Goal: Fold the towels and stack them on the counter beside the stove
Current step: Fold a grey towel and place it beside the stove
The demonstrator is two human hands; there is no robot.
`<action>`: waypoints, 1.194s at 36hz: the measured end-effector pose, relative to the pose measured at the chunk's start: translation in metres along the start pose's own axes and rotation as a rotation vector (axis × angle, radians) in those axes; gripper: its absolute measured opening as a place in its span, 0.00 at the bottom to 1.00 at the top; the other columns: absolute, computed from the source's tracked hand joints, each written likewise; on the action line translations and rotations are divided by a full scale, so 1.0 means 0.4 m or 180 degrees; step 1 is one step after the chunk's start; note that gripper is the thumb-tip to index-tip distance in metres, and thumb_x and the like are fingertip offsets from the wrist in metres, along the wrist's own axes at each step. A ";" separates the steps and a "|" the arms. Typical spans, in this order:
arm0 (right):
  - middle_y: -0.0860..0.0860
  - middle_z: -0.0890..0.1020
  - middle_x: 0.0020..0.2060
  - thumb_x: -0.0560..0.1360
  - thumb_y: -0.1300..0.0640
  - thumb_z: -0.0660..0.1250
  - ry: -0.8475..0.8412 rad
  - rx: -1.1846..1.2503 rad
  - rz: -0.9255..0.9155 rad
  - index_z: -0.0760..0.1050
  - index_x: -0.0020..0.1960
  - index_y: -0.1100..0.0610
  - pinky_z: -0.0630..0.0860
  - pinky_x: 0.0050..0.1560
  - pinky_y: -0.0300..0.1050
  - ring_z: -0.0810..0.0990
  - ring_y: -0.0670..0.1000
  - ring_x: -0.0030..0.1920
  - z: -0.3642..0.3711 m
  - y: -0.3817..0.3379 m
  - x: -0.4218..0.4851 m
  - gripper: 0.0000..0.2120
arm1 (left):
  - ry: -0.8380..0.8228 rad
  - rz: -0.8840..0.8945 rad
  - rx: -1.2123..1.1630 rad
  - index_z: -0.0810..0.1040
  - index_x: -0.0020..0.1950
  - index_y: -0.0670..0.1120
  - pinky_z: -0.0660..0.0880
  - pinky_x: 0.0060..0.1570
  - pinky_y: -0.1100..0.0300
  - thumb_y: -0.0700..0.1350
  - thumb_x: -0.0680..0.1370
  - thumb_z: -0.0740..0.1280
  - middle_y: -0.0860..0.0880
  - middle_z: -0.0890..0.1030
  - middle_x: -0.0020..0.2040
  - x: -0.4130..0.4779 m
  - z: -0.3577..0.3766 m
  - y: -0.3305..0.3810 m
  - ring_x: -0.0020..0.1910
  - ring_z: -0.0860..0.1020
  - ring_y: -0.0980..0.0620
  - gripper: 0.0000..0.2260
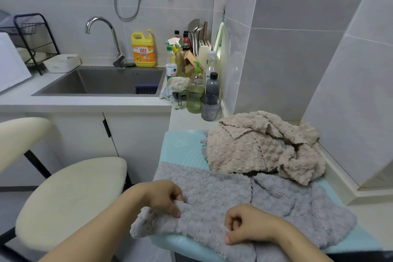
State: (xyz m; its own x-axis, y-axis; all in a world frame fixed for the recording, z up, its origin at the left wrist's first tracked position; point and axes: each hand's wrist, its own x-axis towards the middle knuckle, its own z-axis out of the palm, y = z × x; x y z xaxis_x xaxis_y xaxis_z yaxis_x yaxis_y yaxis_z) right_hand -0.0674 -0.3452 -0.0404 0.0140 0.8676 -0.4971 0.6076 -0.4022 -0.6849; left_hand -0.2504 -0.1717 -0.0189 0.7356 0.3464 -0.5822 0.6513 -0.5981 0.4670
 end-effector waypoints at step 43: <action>0.49 0.79 0.53 0.71 0.52 0.70 0.2250 0.0275 0.0629 0.73 0.44 0.45 0.69 0.56 0.43 0.73 0.52 0.58 -0.055 0.089 0.109 0.07 | 0.1525 -0.0746 -0.2489 0.70 0.43 0.48 0.74 0.43 0.59 0.44 0.71 0.74 0.47 0.77 0.46 0.139 -0.035 -0.091 0.42 0.77 0.51 0.12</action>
State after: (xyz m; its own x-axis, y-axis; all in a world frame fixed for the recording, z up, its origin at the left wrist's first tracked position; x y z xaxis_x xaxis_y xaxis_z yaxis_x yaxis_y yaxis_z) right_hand -0.0277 -0.3153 -0.0746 0.6427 0.7462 -0.1735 0.4765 -0.5667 -0.6722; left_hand -0.2307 -0.1208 -0.0589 0.4552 0.7601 -0.4636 0.6046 0.1184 0.7877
